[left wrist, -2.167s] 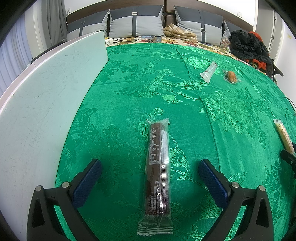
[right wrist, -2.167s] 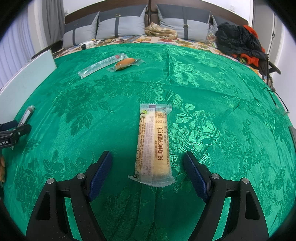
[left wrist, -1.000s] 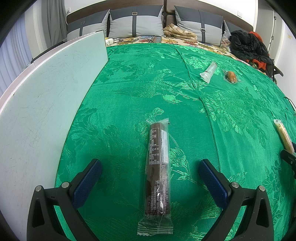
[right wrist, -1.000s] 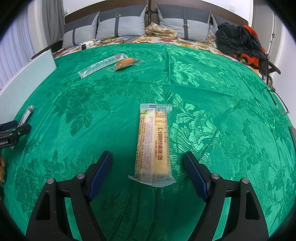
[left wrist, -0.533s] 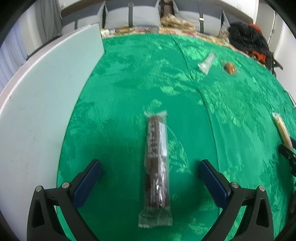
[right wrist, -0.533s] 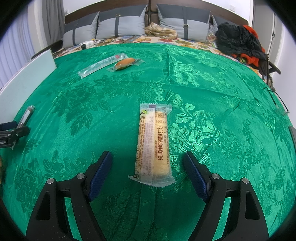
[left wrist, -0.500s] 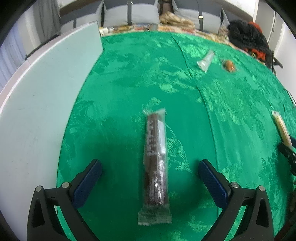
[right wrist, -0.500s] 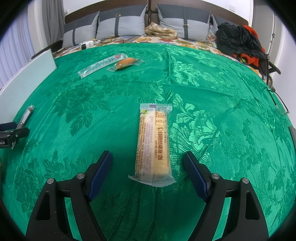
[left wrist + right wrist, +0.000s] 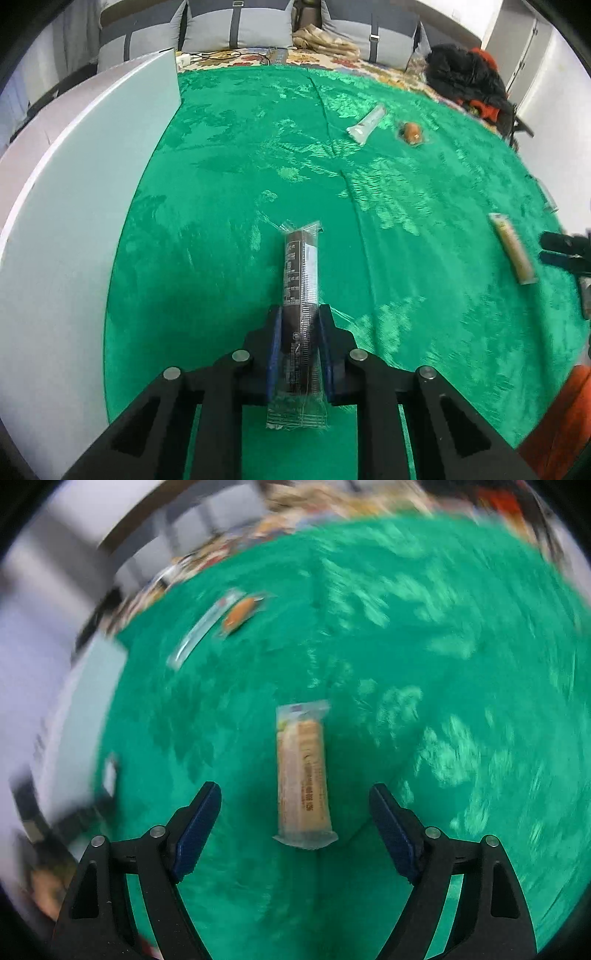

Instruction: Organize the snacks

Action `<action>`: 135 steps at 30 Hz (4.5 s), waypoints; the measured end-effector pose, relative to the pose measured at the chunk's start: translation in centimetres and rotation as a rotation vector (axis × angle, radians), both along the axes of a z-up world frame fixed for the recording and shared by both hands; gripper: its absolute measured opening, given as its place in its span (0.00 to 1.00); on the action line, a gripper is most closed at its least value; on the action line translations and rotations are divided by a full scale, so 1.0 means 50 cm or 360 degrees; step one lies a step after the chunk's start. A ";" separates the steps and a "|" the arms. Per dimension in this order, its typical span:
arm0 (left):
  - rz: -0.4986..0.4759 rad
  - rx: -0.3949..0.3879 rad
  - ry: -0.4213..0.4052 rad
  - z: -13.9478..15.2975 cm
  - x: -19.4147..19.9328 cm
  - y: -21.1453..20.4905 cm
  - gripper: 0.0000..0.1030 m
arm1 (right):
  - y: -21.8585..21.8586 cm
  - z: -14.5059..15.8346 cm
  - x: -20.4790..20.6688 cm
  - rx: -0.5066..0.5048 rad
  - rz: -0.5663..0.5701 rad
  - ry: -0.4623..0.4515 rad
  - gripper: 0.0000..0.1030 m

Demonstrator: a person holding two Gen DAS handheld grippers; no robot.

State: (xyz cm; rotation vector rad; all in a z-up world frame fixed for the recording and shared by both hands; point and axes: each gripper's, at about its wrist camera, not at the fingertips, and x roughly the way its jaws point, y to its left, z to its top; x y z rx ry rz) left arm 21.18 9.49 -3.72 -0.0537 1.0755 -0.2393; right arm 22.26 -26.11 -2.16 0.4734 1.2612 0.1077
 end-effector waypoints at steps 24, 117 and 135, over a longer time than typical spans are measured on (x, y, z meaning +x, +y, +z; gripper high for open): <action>0.0515 -0.0193 -0.0326 0.309 -0.105 0.465 0.18 | 0.608 0.308 0.069 0.0498 0.0571 -0.0314 0.31; -0.0349 0.0381 -0.0001 -0.023 0.524 -0.314 0.67 | -0.056 -0.051 -0.100 -0.0778 -0.0098 -0.0365 0.84; -0.0039 0.0173 0.0025 -0.015 0.163 -0.125 0.18 | -0.057 -0.051 -0.100 -0.0778 -0.0099 -0.0365 0.85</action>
